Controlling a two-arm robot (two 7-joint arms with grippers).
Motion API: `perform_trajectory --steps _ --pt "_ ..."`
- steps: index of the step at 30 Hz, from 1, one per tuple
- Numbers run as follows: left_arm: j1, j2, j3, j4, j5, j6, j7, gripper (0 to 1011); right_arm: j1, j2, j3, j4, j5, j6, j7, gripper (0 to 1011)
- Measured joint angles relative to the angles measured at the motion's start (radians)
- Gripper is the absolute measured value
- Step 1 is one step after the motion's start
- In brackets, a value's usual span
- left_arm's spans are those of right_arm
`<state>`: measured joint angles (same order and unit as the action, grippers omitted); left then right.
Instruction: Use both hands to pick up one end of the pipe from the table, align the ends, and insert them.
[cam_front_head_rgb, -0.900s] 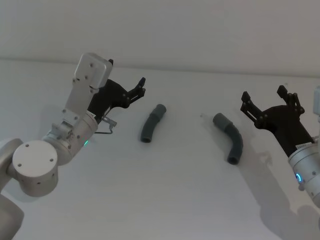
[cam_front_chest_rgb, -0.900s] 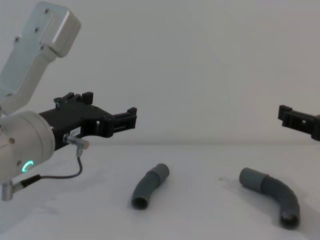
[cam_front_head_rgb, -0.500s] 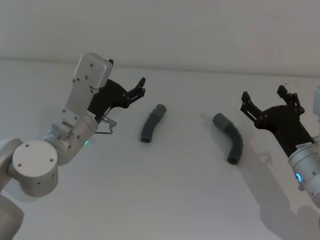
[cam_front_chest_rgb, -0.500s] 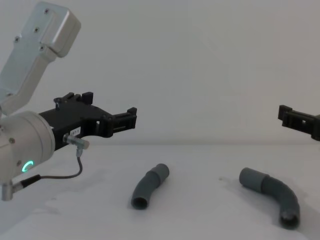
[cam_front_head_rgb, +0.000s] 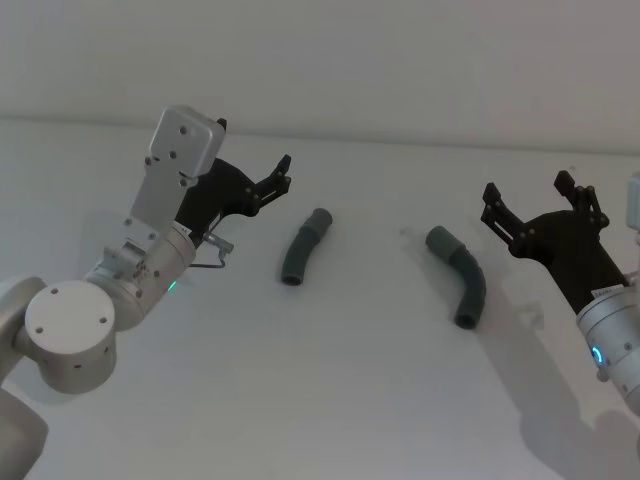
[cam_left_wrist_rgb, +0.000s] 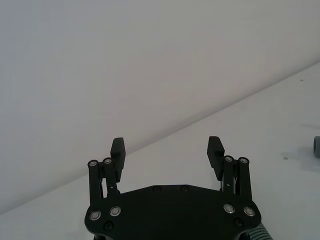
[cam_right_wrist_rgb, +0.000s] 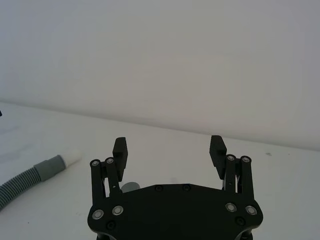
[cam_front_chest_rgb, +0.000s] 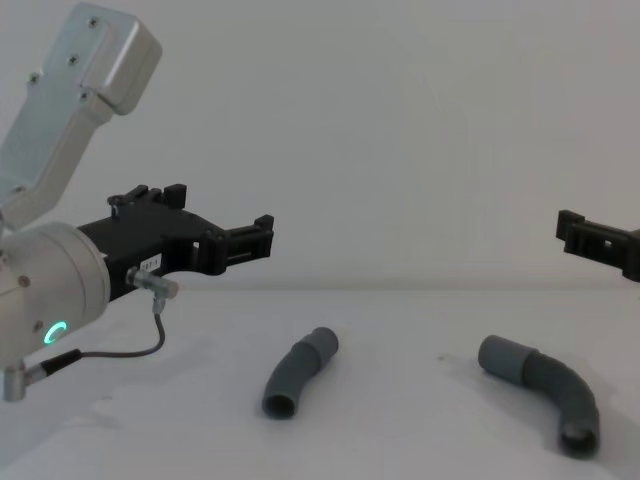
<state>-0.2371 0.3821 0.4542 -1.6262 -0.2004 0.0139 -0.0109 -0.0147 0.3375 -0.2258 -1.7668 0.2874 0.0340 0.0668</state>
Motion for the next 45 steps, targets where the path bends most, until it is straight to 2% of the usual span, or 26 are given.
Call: perform_trajectory --steps 24,30,38,45 --pt "0.000 0.000 0.000 0.000 0.000 0.000 0.000 1000 0.000 0.000 0.000 0.000 0.000 0.000 0.000 1002" --pt "-0.003 -0.002 0.000 -0.004 -0.002 0.024 -0.004 1000 0.010 -0.001 -0.001 0.008 0.004 0.013 0.012 1002" --pt "-0.030 -0.004 0.000 -0.020 -0.035 0.122 -0.049 1000 0.034 0.006 -0.002 0.013 0.021 0.072 0.039 1002" --pt "-0.071 -0.008 0.005 -0.026 -0.077 0.224 -0.113 1000 0.051 0.011 0.008 -0.011 0.042 0.170 0.048 1002"
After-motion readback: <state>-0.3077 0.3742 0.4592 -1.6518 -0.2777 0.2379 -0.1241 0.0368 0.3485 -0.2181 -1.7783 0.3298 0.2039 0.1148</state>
